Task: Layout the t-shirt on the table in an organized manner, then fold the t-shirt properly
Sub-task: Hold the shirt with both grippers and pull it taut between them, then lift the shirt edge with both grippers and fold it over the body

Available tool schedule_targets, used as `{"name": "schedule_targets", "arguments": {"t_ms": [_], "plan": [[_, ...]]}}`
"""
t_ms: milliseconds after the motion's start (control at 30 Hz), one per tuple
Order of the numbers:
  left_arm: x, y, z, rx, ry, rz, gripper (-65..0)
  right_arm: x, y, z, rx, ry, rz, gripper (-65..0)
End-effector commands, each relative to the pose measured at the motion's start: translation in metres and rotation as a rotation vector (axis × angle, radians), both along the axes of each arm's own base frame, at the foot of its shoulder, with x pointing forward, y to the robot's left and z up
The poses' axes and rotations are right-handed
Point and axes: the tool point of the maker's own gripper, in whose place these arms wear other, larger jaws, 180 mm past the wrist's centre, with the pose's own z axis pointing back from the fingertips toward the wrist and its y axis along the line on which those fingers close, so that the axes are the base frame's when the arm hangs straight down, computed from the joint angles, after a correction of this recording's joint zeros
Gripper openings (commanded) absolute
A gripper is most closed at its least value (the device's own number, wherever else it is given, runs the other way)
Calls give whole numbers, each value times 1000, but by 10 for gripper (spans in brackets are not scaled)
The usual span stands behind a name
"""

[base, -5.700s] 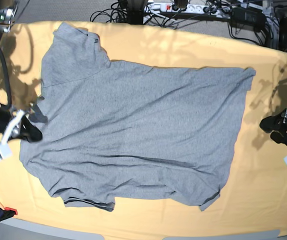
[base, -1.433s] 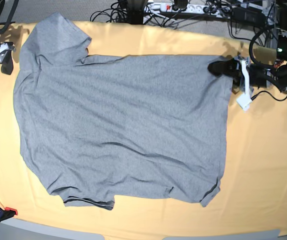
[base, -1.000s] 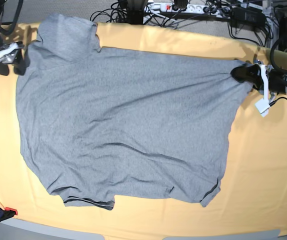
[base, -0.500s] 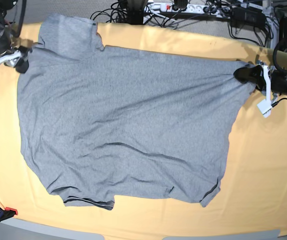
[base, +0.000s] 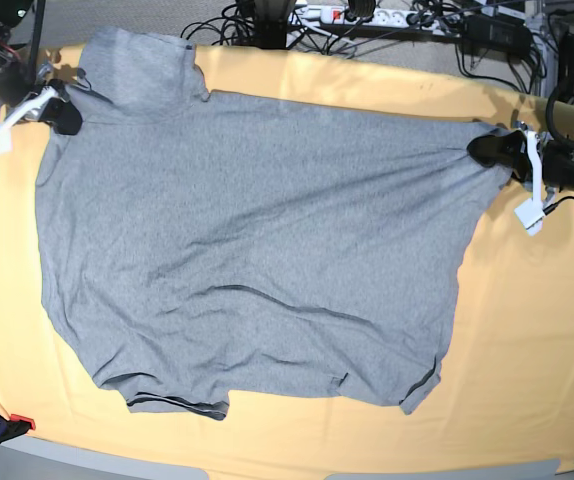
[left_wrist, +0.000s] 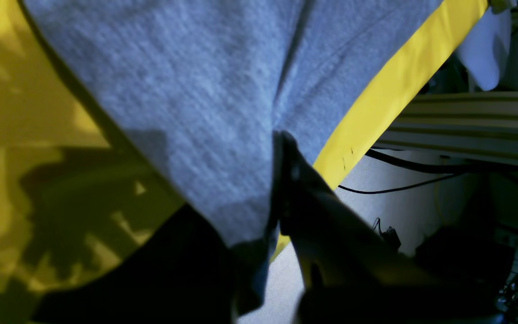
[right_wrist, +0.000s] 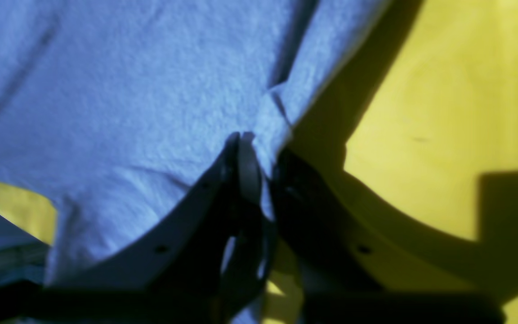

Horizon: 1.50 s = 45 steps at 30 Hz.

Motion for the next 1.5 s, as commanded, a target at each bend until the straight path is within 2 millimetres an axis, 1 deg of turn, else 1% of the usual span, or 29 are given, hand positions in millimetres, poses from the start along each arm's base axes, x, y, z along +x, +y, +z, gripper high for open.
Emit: {"name": "schedule_targets", "arguments": {"t_ms": [0,67,133,233,333,467,600,667,733,867,1000,1067,1167,1267,1333,1467], "plan": [[10,6,15,9,-42,-3,-650,5,-12,15,-46,-42,7,-650],[11,7,16,11,-45,-3,-650,-1,-22,23,-78,-44,-1,-650],[11,8,16,14,-44,-3,-650,-7,-28,35,-96,-62,-12,-650],[11,7,17,15,-48,-8,-650,-19,-27,47,-130,-72,4,-650],[11,-1,23,14,-72,-41,-650,-26,-24,49,-147,-59,21,-650],[8,-18,33,13,-107,-96,-650,-26,-24,48,-147,-58,21,-650],[0,-31,38,10,-116,-140,-650,-27,-24,48,-148,-54,22,-650],[-2,-35,41,9,-133,-164,-650,-25,-24,49,-147,-60,22,-650],[2,-38,47,11,-171,-190,-650,-21,-23,52,-139,-82,19,-650],[18,-35,63,17,-244,-186,-650,-6,-19,58,-134,-127,26,-650],[26,-37,70,12,-279,-187,-650,16,-2,51,-147,-138,86,-650],[28,-38,72,6,-287,-183,-650,29,1,49,-190,-156,98,-650],[47,-37,78,6,-386,-119,-650,46,0,50,-245,-175,106,-650],[65,-35,80,29,-477,-70,-650,61,-1,60,-252,-220,101,-650],[72,-35,83,32,-523,-51,-650,68,-3,67,-260,-245,100,-650],[78,-35,81,53,-553,-43,-650,76,-11,78,-296,-271,105,-650]]}}
